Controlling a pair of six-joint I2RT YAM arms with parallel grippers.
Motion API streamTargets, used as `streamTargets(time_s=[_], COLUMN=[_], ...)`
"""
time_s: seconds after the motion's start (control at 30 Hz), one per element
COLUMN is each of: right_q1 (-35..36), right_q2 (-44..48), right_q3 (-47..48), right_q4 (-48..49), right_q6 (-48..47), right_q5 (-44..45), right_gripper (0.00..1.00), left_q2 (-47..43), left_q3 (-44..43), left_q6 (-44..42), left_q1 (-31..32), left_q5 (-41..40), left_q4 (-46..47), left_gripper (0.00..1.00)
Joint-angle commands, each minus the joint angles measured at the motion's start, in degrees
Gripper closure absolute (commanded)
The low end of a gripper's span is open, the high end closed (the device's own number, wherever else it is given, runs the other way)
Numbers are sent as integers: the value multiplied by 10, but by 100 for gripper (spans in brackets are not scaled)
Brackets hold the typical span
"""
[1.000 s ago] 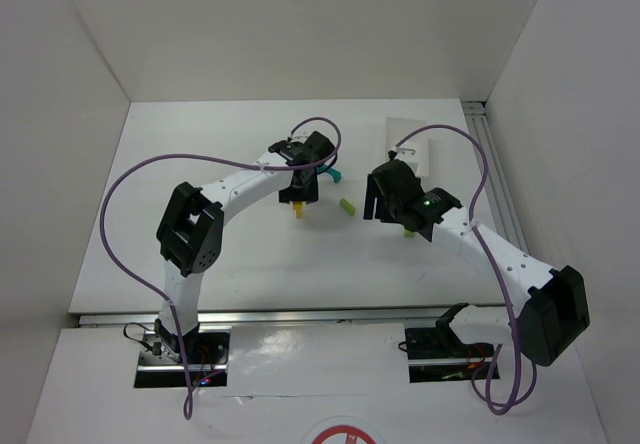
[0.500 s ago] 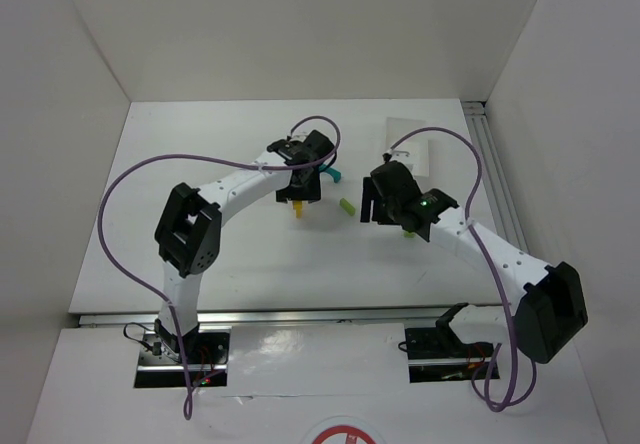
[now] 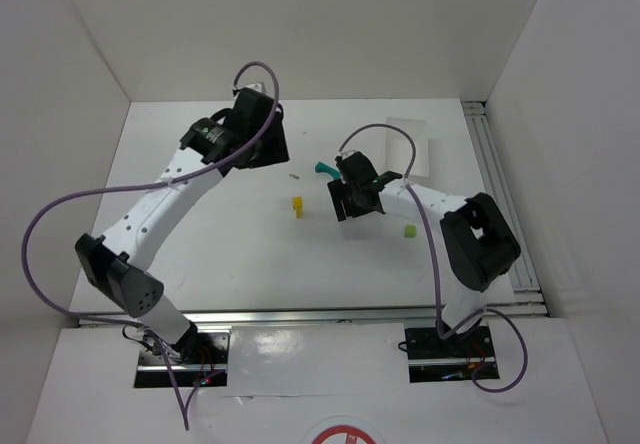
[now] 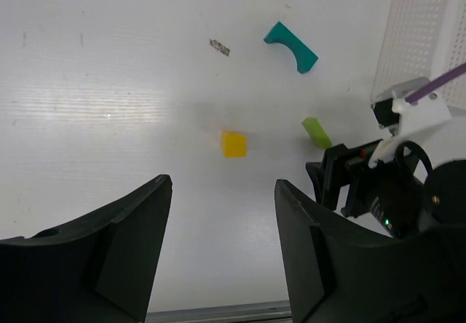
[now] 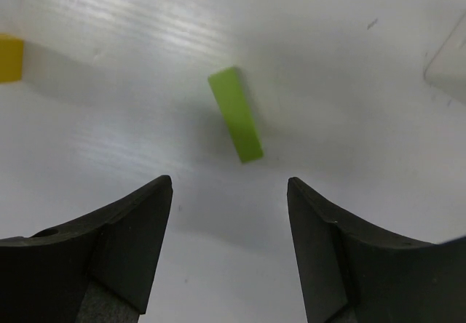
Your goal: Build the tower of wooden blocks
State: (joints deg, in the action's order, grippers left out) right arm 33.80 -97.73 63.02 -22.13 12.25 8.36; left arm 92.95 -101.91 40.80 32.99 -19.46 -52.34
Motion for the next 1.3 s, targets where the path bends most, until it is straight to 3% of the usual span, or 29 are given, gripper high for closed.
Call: streamTargets(time_s=[0.0, 0.17, 0.33, 0.53, 0.57, 0.67, 0.8, 0.93, 1.0, 1.07, 1.2, 1.27], right_q1=[-17, -29, -39, -39, -39, -39, -51, -73, -100, -118, -124, -124], right_q2=[-33, -77, -104, -127, -127, -107, -23, 146, 195, 250, 319, 349], right_q3=[52, 72, 94, 132, 132, 144, 125, 35, 7, -17, -54, -86], right_q4=[53, 60, 49, 31, 25, 20, 25, 84, 103, 110, 144, 188], right_q6=[-50, -63, -81, -81, -81, -74, -46, -15, 0, 34, 117, 180], right_q5=[10, -1, -12, -18, -23, -41, -84, -186, -289, -337, -372, -380], right_gripper=[29, 30, 39, 64, 76, 87, 88, 88, 87, 87, 87, 85], left_q2=[-38, -64, -69, -69, -69, -74, -87, -115, -144, -167, -206, -213], left_q3=[26, 56, 74, 80, 80, 80, 91, 130, 159, 207, 275, 310], left_q6=[-26, -31, -36, -36, -36, -36, -56, -102, -111, -125, -125, -83], left_q1=[-16, -32, -37, -43, -43, -43, -43, -43, -43, -43, -49, -49], left_q5=[25, 38, 57, 68, 68, 73, 100, 183, 250, 315, 438, 519], left_q4=[-22, -22, -22, -16, -16, -10, 7, 71, 136, 211, 336, 390], left_gripper=[29, 29, 29, 29, 29, 29, 29, 30, 30, 31, 30, 30])
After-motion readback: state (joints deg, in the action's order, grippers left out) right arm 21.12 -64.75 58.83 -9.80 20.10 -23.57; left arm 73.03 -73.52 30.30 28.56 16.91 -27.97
